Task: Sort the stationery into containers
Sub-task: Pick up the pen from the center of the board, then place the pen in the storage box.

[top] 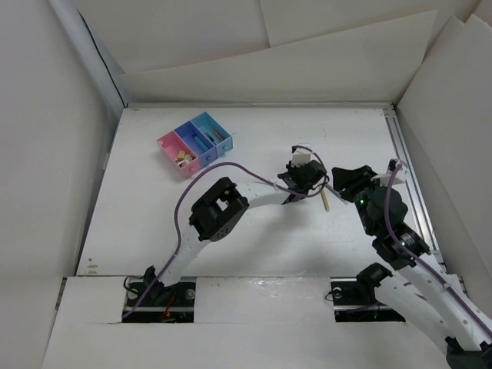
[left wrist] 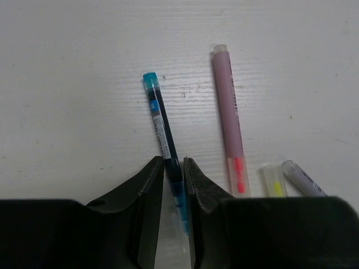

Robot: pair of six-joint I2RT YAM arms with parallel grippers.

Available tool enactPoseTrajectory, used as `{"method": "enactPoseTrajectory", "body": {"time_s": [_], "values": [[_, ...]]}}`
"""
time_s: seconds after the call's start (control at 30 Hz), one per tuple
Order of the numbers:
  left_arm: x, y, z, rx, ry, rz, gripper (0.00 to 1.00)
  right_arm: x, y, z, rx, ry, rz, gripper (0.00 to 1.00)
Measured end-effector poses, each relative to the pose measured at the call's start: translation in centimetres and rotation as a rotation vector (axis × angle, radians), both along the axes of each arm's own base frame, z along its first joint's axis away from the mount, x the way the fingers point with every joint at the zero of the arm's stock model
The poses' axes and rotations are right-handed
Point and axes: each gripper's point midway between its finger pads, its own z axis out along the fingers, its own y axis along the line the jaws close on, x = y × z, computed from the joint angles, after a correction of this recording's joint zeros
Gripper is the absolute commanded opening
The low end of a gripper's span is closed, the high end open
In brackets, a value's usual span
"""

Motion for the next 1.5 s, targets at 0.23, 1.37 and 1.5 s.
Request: {"method": "enactPoseTrajectory", "body": {"time_s": [0.23,1.37,1.5], "values": [[-0.3,2.0,-0.2,0.038,-0.036,0.042,0.07,-0.4,-0.4,0.8,0.014,-0.025,-0.011,0.52],[19.0,34.3,15.2,-0.351,-0.165,0.537,0.00,0.3,0.5,-0.6,-0.011,0.021,0.018,0.65],[19.0,35.0,11.8,-0.311,-0.095,0.563,0.02,0.3,0.6,-0.8,-0.014,0.025,0.022,0.65]]}}
